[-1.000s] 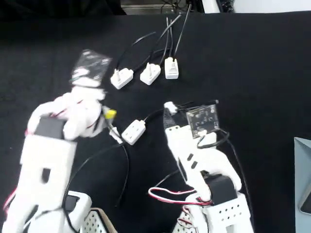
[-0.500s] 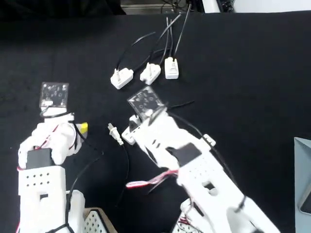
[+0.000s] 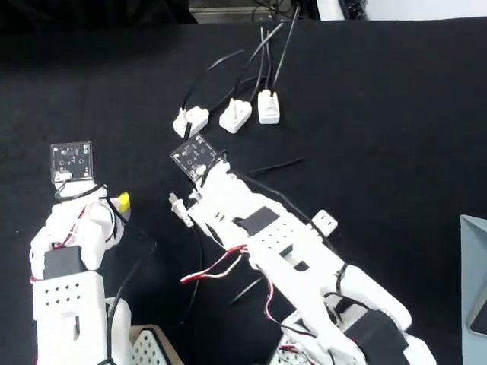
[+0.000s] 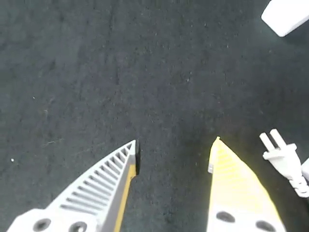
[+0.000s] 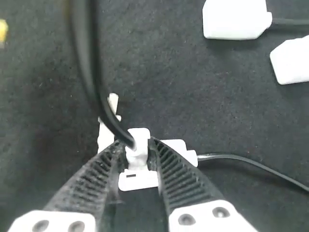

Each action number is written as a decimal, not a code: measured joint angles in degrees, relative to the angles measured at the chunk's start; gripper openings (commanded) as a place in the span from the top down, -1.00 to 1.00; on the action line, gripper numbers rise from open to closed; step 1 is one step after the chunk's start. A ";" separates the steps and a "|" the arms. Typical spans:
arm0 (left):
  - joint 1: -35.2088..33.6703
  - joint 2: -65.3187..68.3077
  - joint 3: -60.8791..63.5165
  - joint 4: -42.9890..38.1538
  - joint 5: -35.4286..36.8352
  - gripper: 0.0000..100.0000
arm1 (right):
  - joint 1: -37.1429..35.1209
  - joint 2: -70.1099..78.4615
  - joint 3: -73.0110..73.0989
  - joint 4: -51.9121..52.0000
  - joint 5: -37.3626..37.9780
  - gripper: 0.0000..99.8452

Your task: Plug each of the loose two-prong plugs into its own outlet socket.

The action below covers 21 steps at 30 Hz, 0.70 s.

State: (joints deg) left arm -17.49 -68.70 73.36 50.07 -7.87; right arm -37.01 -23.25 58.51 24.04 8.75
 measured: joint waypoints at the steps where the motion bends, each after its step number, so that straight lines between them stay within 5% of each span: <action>1: 0.00 -0.44 0.00 0.00 0.00 0.52 | 0.00 0.00 0.00 0.00 0.00 0.98; 21: 0.00 -3.08 0.97 0.00 0.00 0.52 | -0.26 -1.23 2.46 1.14 -0.09 0.98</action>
State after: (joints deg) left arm -17.49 -71.78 74.33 50.07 -7.87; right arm -37.27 -24.48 60.97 25.19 8.66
